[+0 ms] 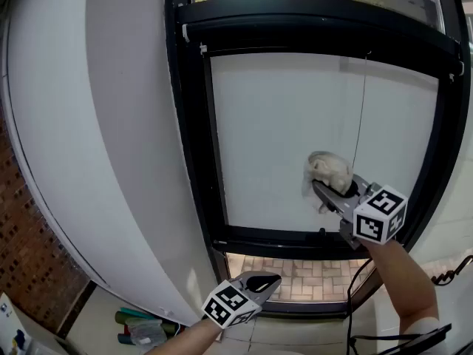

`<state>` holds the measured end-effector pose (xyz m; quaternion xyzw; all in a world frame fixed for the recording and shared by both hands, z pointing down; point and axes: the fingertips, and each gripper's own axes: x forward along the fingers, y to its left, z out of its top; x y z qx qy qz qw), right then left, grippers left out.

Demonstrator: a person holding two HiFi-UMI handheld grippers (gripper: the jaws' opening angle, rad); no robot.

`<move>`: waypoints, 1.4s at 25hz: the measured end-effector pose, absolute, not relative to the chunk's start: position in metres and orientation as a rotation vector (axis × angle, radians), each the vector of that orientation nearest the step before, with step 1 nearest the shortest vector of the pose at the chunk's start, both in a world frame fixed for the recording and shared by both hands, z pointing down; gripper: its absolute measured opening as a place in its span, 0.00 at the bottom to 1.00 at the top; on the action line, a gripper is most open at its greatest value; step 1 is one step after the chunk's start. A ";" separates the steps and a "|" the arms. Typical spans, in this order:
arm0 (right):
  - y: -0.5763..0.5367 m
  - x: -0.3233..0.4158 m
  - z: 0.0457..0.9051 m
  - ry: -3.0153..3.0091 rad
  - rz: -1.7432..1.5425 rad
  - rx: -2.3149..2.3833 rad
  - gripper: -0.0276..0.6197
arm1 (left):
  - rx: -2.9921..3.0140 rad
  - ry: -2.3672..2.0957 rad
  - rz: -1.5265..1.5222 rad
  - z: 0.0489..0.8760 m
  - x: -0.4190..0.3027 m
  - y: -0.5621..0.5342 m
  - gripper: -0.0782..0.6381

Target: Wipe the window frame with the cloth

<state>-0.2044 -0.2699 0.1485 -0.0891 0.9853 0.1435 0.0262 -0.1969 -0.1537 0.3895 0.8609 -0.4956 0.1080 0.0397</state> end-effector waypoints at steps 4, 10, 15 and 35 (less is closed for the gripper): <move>-0.258 -0.276 0.065 3.016 0.595 -0.206 0.15 | 2.832 -1.345 0.452 0.325 -0.195 -0.143 0.14; -0.236 -0.350 -0.046 2.957 0.700 -0.179 0.15 | 3.100 -1.070 0.496 0.216 -0.179 -0.109 0.14; -0.241 -0.410 -0.100 2.954 0.724 -0.249 0.15 | 3.176 -0.921 0.455 0.166 -0.175 -0.086 0.14; -0.367 -0.271 -0.150 2.925 0.694 -0.710 0.15 | 3.198 -0.762 0.411 0.180 -0.129 -0.118 0.14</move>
